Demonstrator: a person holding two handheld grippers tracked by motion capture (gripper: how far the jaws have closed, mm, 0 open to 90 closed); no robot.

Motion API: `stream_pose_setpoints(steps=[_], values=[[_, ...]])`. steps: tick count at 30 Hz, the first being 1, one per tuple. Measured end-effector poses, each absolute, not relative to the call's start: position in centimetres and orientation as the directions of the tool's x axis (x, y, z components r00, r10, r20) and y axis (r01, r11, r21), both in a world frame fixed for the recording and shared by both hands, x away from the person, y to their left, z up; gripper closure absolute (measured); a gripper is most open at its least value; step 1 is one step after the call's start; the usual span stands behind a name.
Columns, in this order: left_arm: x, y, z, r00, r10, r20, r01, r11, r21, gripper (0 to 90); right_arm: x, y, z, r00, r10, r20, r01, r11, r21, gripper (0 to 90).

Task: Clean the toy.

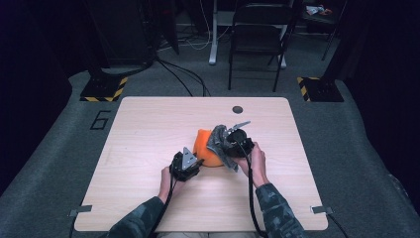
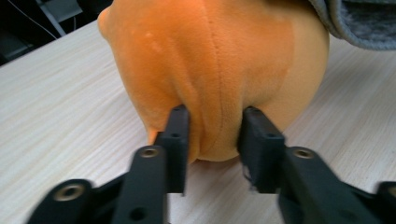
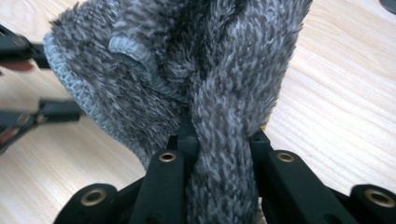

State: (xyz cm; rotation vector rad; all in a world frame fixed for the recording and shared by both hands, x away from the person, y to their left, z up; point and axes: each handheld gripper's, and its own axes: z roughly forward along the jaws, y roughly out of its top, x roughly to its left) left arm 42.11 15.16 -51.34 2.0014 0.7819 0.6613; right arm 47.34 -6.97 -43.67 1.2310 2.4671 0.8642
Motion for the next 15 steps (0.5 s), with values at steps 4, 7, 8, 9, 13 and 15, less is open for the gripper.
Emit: stream_pose_setpoints(steps=[4, 7, 8, 9, 13, 15], values=[[42.1, 14.9, -51.1, 0.662, 0.732, 0.162, 0.259, -0.426, 0.867, 79.8, 47.3, -7.3, -43.4, -0.603, 0.797, 0.048, 0.648, 0.453, 0.612, 74.8], [42.1, 14.9, -50.8, 0.668, 0.727, 0.161, 0.253, -0.425, 0.869, 82.1, 47.5, -7.9, -43.2, -0.597, 0.799, 0.064, 0.655, 0.441, 0.614, 74.8], [42.1, 15.0, -50.6, 0.675, 0.722, 0.151, 0.257, -0.422, 0.870, 82.5, 47.6, -8.0, -43.2, -0.596, 0.800, 0.070, 0.659, 0.438, 0.612, 74.8], [42.0, 15.1, -50.4, 0.678, 0.722, 0.140, 0.259, -0.413, 0.873, 82.8, 47.6, -8.1, -43.1, -0.592, 0.802, 0.081, 0.665, 0.429, 0.612, 74.7], [42.1, 15.5, -49.8, 0.708, 0.697, 0.113, 0.261, -0.407, 0.875, 83.4, 47.4, -8.6, -42.7, -0.578, 0.809, 0.105, 0.682, 0.408, 0.607, 74.7], [42.0, 15.5, -49.7, 0.715, 0.692, 0.099, 0.266, -0.400, 0.877, 83.5, 47.5, -9.0, -42.4, -0.580, 0.808, 0.103, 0.680, 0.411, 0.607, 74.7]])
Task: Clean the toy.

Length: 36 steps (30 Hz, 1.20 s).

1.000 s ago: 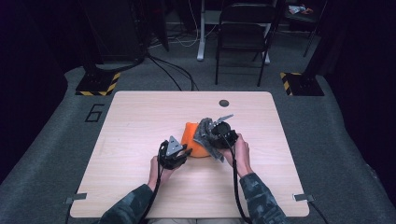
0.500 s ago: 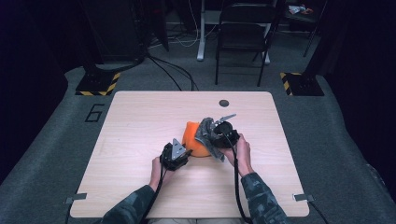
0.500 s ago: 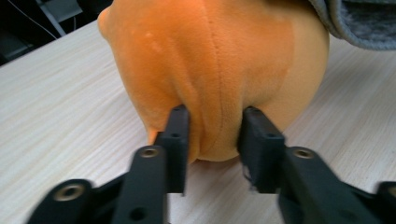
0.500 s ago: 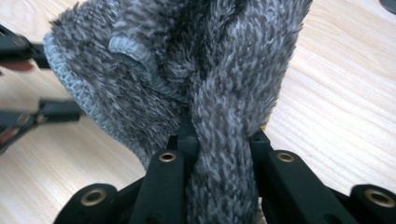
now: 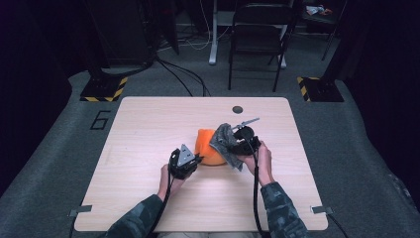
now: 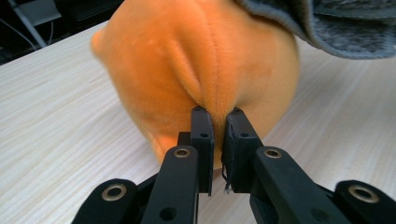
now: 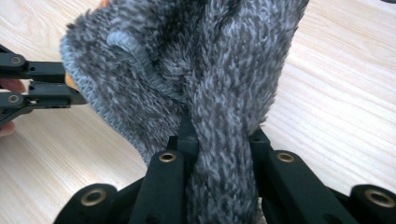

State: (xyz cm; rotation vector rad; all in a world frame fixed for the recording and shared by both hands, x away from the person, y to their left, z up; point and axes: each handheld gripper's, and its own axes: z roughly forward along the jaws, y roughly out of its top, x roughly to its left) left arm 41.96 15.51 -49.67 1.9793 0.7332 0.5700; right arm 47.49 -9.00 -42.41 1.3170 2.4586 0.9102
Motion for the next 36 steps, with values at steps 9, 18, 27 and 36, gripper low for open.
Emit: stream_pose_setpoints(steps=[9, 18, 27, 36], values=[[40.8, 15.9, -48.7, 0.748, 0.660, 0.071, 0.264, -0.394, 0.880, 83.4, 44.9, -5.8, -39.3, -0.656, 0.753, 0.055, 0.573, 0.449, 0.685, 74.8], [40.7, 16.1, -49.2, 0.737, 0.674, 0.046, 0.305, -0.392, 0.868, 82.3, 44.8, -4.1, -41.2, -0.670, 0.742, -0.032, 0.561, 0.534, 0.633, 74.9], [40.6, 16.5, -49.9, 0.734, 0.679, 0.019, 0.323, -0.374, 0.869, 81.6, 45.6, -6.2, -42.4, -0.633, 0.774, -0.002, 0.624, 0.512, 0.590, 75.1], [41.2, 17.1, -50.2, 0.738, 0.674, 0.001, 0.337, -0.370, 0.866, 81.1, 47.1, -8.6, -44.6, -0.570, 0.820, 0.054, 0.710, 0.459, 0.534, 75.1]])
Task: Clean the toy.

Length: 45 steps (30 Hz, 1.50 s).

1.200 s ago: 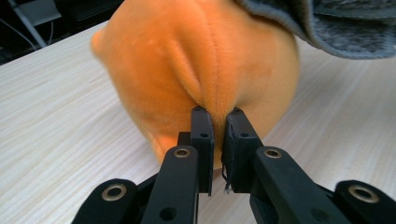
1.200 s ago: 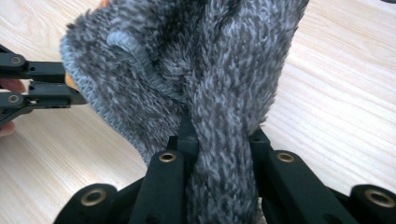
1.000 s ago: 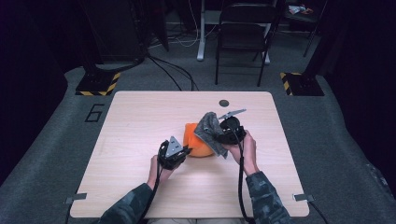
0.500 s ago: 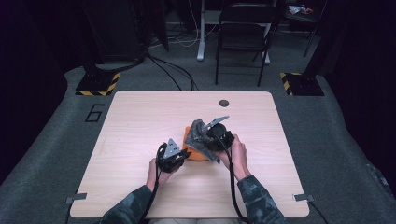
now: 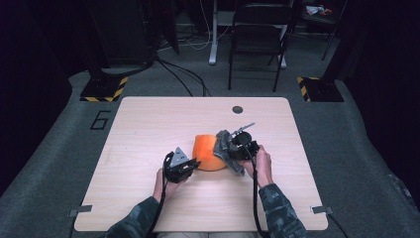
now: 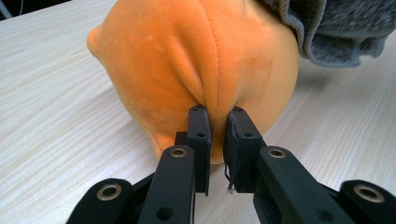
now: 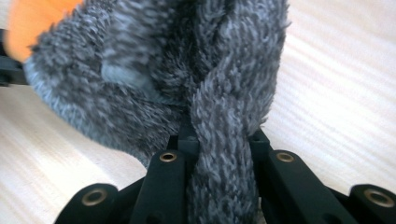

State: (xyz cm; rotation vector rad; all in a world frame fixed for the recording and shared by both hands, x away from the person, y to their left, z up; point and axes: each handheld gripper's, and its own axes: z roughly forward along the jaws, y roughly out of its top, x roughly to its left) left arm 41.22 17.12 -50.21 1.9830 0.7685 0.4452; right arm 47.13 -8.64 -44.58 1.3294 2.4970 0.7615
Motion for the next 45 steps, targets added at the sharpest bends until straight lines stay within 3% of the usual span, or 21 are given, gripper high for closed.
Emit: stream_pose_setpoints(steps=[10, 15, 19, 20, 22, 28, 35, 40, 45], values=[[41.5, 17.4, -50.3, 0.735, 0.678, -0.004, 0.339, -0.362, 0.868, 80.5, 48.4, -9.7, -48.8, -0.511, 0.856, 0.075, 0.790, 0.434, 0.432, 74.9], [41.6, 17.4, -50.2, 0.740, 0.673, 0.010, 0.333, -0.379, 0.863, 80.0, 48.3, -10.0, -46.8, -0.503, 0.864, 0.007, 0.779, 0.449, 0.438, 74.9], [41.7, 17.4, -50.2, 0.739, 0.673, 0.024, 0.325, -0.388, 0.863, 79.8, 47.9, -10.9, -44.1, -0.491, 0.871, 0.024, 0.748, 0.407, 0.524, 74.9], [41.8, 17.6, -50.2, 0.736, 0.676, 0.031, 0.321, -0.390, 0.863, 79.2, 47.0, -10.4, -41.6, -0.521, 0.853, 0.029, 0.700, 0.407, 0.587, 74.9], [41.8, 17.6, -50.2, 0.737, 0.676, 0.024, 0.324, -0.384, 0.865, 78.2, 46.4, -9.3, -40.4, -0.559, 0.829, 0.014, 0.657, 0.433, 0.616, 74.8], [41.8, 17.4, -50.1, 0.738, 0.674, 0.039, 0.306, -0.385, 0.871, 77.1, 46.3, -6.8, -41.9, -0.622, 0.782, 0.029, 0.651, 0.497, 0.574, 74.9], [41.6, 17.5, -49.7, 0.731, 0.681, 0.054, 0.293, -0.384, 0.876, 67.3, 46.9, -6.7, -43.4, -0.596, 0.802, 0.020, 0.670, 0.484, 0.563, 75.0], [40.9, 17.7, -49.4, 0.695, 0.716, 0.068, 0.314, -0.387, 0.867, 50.9, 47.7, -6.6, -43.6, -0.592, 0.806, 0.016, 0.670, 0.481, 0.566, 74.8], [40.8, 17.5, -49.9, 0.666, 0.740, 0.087, 0.328, -0.396, 0.857, 43.7, 47.3, -6.1, -43.5, -0.595, 0.804, -0.022, 0.658, 0.502, 0.561, 74.8]])
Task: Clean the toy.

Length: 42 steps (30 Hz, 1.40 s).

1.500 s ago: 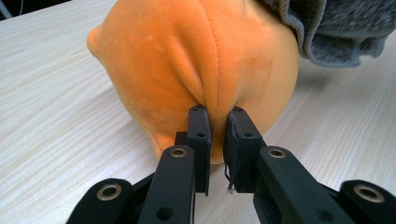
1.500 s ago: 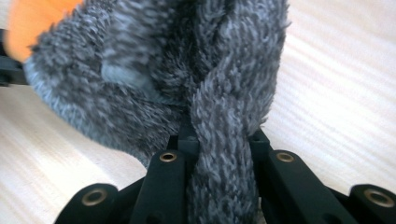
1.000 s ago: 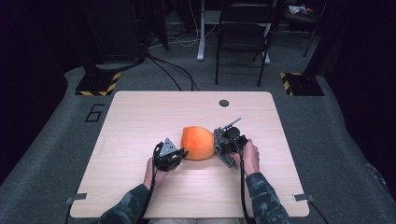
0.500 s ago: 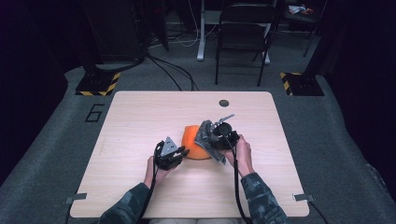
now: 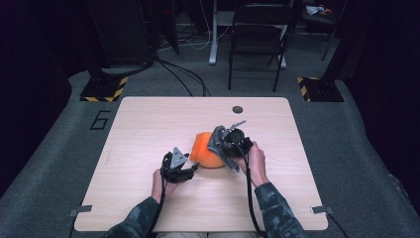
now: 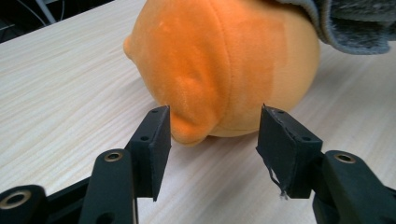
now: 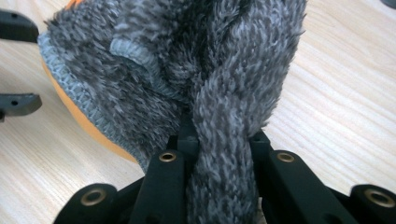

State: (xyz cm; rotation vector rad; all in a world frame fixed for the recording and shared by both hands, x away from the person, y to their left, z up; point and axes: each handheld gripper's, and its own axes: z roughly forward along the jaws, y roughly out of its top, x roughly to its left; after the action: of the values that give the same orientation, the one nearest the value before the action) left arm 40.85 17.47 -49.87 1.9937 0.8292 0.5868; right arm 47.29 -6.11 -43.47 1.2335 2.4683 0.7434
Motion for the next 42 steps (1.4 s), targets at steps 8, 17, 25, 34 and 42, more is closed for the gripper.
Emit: stream_pose_setpoints(steps=[8, 17, 25, 34, 42], values=[[41.7, 15.9, -51.2, 0.662, 0.739, 0.123, 0.309, -0.419, 0.854, 60.0, 47.4, -6.4, -43.5, -0.595, 0.803, -0.019, 0.659, 0.501, 0.561, 74.7], [41.8, 15.9, -50.4, 0.682, 0.722, 0.116, 0.282, -0.407, 0.869, 76.2, 46.9, -6.9, -42.5, -0.577, 0.813, -0.077, 0.640, 0.509, 0.576, 74.6], [41.3, 16.3, -49.5, 0.714, 0.697, 0.069, 0.291, -0.385, 0.876, 76.9, 45.1, -5.8, -39.2, -0.626, 0.775, -0.080, 0.545, 0.508, 0.667, 74.5], [40.8, 16.4, -49.1, 0.725, 0.689, 0.023, 0.324, -0.370, 0.871, 76.8, 45.5, -4.2, -41.7, -0.664, 0.743, -0.077, 0.537, 0.546, 0.643, 74.3], [40.9, 16.5, -49.1, 0.730, 0.683, 0.008, 0.325, -0.358, 0.875, 76.7, 46.6, -6.3, -42.6, -0.626, 0.779, -0.030, 0.605, 0.509, 0.612, 74.3]])
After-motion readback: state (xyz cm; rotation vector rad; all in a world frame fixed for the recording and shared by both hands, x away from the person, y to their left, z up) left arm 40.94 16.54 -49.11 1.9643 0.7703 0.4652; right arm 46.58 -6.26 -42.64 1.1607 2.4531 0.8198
